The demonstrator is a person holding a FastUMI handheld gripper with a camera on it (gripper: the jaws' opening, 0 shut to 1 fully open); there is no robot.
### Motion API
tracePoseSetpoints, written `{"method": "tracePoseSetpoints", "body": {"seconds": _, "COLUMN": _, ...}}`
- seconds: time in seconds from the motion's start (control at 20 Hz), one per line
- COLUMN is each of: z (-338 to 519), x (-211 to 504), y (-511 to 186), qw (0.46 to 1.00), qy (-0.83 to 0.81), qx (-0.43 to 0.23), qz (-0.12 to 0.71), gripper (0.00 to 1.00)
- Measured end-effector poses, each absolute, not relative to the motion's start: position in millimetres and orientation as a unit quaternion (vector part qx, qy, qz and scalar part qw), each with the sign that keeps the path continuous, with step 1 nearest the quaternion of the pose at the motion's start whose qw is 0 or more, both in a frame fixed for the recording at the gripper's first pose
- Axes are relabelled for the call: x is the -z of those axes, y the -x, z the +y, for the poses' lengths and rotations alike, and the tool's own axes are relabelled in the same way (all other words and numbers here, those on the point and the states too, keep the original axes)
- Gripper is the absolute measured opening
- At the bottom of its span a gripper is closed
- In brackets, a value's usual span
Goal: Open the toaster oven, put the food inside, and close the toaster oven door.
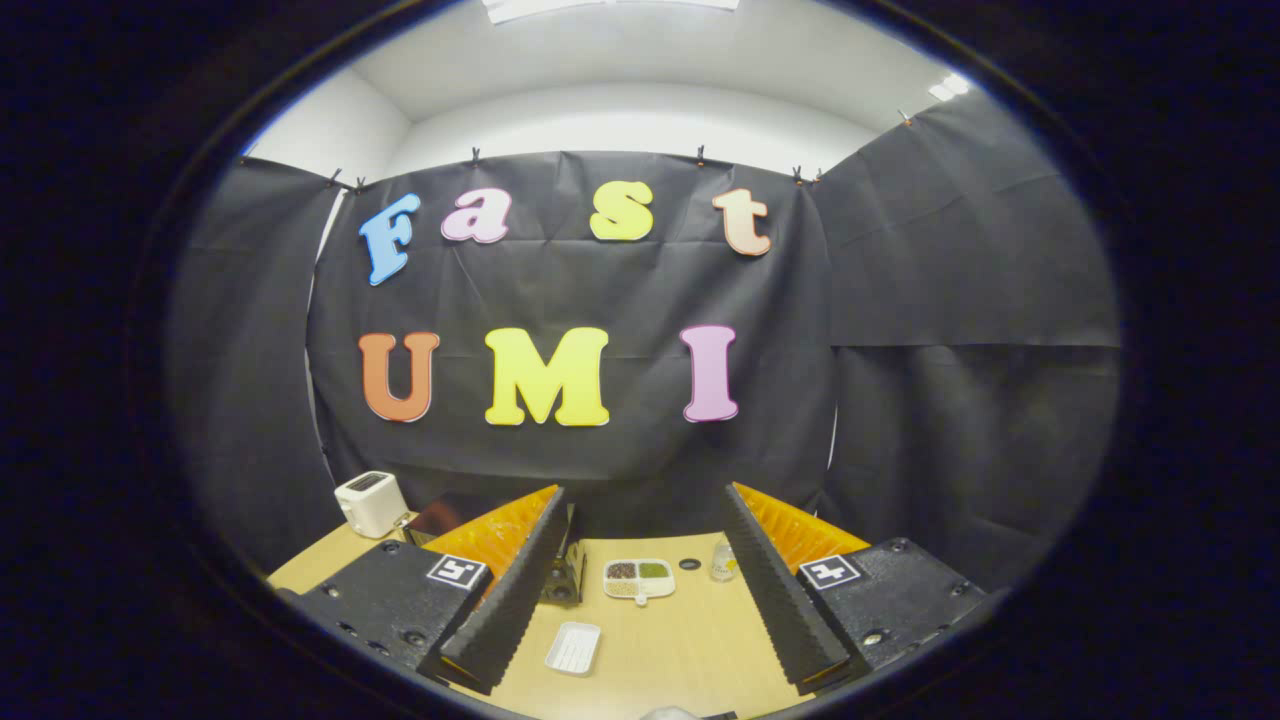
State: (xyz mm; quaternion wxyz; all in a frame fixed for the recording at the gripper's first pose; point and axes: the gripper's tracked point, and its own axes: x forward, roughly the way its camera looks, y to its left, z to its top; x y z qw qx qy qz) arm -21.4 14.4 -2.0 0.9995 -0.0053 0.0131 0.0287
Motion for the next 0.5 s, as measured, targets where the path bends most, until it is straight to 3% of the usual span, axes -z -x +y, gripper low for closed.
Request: {"method": "tracePoseSetpoints", "body": {"seconds": 0.5, "z": -8.1, "x": 13.5, "y": 24.7, "qw": 0.999, "qy": -0.007, "qx": -0.017, "qz": 0.029, "gripper": 0.99}}
